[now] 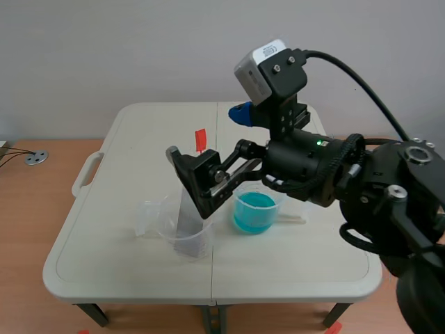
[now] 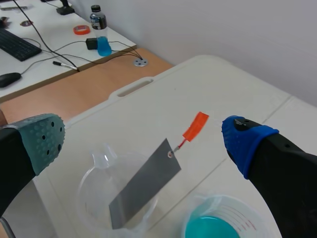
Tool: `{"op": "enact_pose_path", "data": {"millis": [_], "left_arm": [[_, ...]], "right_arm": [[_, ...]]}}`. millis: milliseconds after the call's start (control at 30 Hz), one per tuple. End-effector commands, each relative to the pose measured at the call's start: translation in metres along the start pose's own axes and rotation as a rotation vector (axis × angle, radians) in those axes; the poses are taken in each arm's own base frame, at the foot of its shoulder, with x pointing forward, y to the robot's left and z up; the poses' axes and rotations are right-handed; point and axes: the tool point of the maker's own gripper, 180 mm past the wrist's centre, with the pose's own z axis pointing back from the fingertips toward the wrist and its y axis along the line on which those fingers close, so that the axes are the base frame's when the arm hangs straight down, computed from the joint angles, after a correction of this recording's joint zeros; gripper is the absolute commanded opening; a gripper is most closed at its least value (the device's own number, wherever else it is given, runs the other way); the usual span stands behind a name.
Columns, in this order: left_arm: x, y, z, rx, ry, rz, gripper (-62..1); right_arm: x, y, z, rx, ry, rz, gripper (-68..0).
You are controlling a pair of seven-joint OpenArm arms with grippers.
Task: Hold the metal plate by the orange handle, dip it into the blue solution, take it out and point at it, then put the plate back in the beaker on the left.
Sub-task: 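Return to the home posture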
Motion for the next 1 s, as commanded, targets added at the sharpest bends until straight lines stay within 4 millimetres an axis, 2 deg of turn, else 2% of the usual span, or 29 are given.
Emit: {"op": "enact_pose_path", "data": {"millis": [0, 167, 267, 367, 533, 700, 967], "left_arm": [[0.021, 0.028, 0.010, 0.072, -0.071, 0.025, 1.4], [0.061, 0.088, 0.041, 0.256, -0.248, 0.119, 1.4], [0.089, 0.106, 0.063, 0.317, -0.382, 0.127, 1.4], [0.116, 0.113, 0.083, 0.348, -0.514, 0.122, 1.4], [0.163, 0.103, 0.106, 0.347, -0.683, 0.062, 1.4], [0.202, 0.078, 0.113, 0.312, -0.798, 0.013, 1.4], [0.242, 0.034, 0.118, 0.286, -0.892, -0.078, 1.4]], "right_arm": [[0.008, -0.005, 0.007, -0.017, -0.021, 0.019, -1.2], [0.010, -0.015, 0.035, -0.083, -0.007, 0.049, -1.2], [0.007, -0.027, 0.053, -0.148, 0.015, 0.061, -1.2], [0.002, -0.036, 0.071, -0.194, 0.040, 0.072, -1.2], [-0.004, -0.042, 0.097, -0.244, 0.073, 0.078, -1.2], [-0.007, -0.040, 0.119, -0.282, 0.102, 0.069, -1.2], [-0.007, -0.034, 0.148, -0.335, 0.140, 0.067, -1.2]]}}
